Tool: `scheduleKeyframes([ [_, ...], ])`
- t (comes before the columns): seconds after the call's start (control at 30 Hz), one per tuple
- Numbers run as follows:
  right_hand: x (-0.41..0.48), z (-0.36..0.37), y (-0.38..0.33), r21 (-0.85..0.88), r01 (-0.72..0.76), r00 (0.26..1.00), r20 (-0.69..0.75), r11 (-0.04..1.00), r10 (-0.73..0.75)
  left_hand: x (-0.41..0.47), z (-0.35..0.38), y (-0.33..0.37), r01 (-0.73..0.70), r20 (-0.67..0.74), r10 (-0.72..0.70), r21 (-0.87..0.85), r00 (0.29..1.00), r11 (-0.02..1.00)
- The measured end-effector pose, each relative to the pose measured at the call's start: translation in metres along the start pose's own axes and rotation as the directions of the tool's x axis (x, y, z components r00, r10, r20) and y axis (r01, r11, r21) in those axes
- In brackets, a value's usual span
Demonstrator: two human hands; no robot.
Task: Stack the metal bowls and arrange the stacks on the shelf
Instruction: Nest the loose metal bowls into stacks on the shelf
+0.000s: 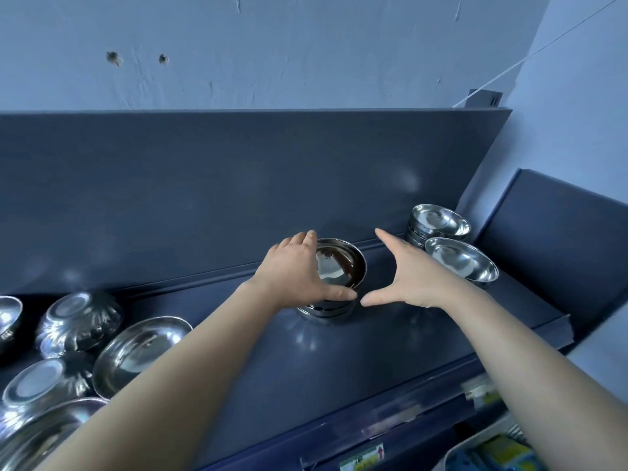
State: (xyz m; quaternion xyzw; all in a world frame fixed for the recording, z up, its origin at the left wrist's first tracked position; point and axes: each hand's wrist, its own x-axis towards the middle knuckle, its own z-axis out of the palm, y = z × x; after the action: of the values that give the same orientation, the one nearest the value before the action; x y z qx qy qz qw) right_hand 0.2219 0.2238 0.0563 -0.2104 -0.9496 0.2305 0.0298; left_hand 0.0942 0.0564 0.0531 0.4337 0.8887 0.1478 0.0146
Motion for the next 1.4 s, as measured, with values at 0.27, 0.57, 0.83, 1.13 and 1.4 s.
scheduleKeyframes([
  [0.27,0.005,-0.005,-0.045,-0.240,0.252,0.963,-0.033,0.938,-0.267,-0.045,-0.032,-0.032,-0.001,-0.176,0.035,0.194,0.984,0.981],
  [0.57,0.004,0.049,-0.130,-0.257,0.447,0.893,0.074,0.857,-0.443,-0.134,-0.055,-0.111,0.242,-0.106,-0.221,0.276,0.970,0.930],
  [0.83,0.000,0.133,-0.193,-0.114,0.486,0.842,0.325,0.866,-0.430,-0.209,-0.053,-0.160,0.409,0.045,-0.427,0.212,0.903,0.888],
  [1.13,0.014,0.169,-0.216,-0.013,0.449,0.831,0.374,0.894,-0.412,-0.256,-0.041,-0.168,0.447,0.171,-0.466,0.136,0.868,0.884],
  [1.4,0.024,0.152,-0.186,-0.018,0.361,0.892,0.298,0.932,-0.340,-0.244,-0.038,-0.159,0.441,0.220,-0.456,0.117,0.862,0.890],
])
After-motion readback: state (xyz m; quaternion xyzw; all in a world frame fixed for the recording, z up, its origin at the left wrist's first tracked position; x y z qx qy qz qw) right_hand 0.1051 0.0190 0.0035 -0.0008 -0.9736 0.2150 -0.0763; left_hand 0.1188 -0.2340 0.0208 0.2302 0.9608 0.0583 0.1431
